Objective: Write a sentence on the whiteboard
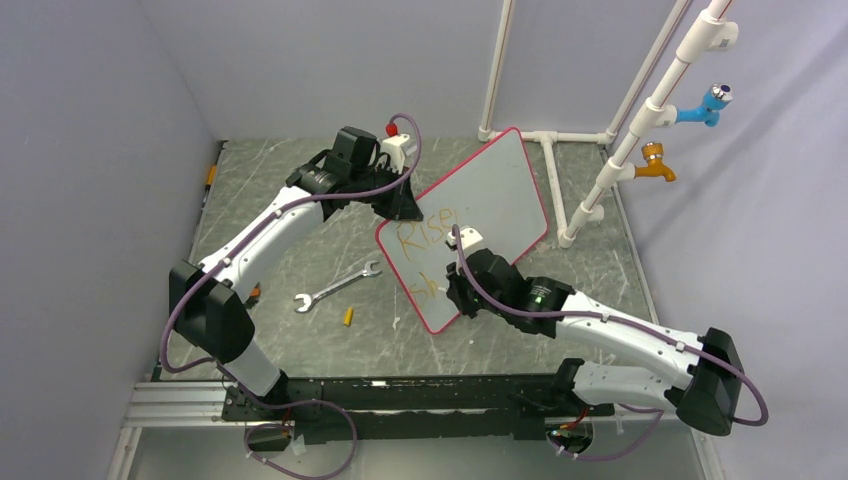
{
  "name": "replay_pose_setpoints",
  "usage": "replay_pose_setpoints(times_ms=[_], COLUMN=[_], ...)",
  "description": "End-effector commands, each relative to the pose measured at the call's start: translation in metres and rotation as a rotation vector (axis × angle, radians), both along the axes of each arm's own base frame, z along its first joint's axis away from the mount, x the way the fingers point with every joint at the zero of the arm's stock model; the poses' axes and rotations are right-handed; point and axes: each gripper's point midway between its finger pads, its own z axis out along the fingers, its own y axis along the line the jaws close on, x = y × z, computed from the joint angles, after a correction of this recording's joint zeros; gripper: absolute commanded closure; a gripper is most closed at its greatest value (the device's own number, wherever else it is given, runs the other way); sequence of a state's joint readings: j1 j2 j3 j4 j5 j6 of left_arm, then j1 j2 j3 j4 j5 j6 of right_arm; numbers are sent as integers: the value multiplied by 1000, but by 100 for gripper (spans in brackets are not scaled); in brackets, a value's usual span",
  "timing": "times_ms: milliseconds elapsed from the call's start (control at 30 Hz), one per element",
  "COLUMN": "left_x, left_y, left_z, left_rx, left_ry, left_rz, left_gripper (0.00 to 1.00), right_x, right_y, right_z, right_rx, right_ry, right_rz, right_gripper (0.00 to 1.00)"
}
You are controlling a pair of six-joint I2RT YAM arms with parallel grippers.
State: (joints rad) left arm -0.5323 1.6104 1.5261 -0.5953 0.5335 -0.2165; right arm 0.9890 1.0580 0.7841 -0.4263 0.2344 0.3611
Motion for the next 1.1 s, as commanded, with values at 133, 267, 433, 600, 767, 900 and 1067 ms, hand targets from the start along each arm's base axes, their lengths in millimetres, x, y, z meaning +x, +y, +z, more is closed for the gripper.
replay_pose_setpoints(times_ms=[133,267,433,600,767,900,1067], left_x=[34,34,34,33,34,34,33], left_y=[35,35,35,35,35,35,35], left_z=[-6,-6,-6,-5,-6,-5,-4], left_rx=[190,189,188,187,186,184,184], left_ry=[-215,-215,-216,-216,-213,-215,-218], left_rz=[88,87,87,86,87,87,87], left_gripper=[100,100,100,100,100,100,100], right_x=[6,13,25,29,27,22,12], right_y=[3,2,4,7,7,4,0], right_z=[42,54,56,51,37,29,11], right_rx=[98,113,97,84,73,73,63], right_ry=[-63,-102,-132,-133,-110,-87,-42], right_rz=[-22,-50,-85,-92,-92,-90,-81], right_gripper=[100,100,100,100,100,100,100])
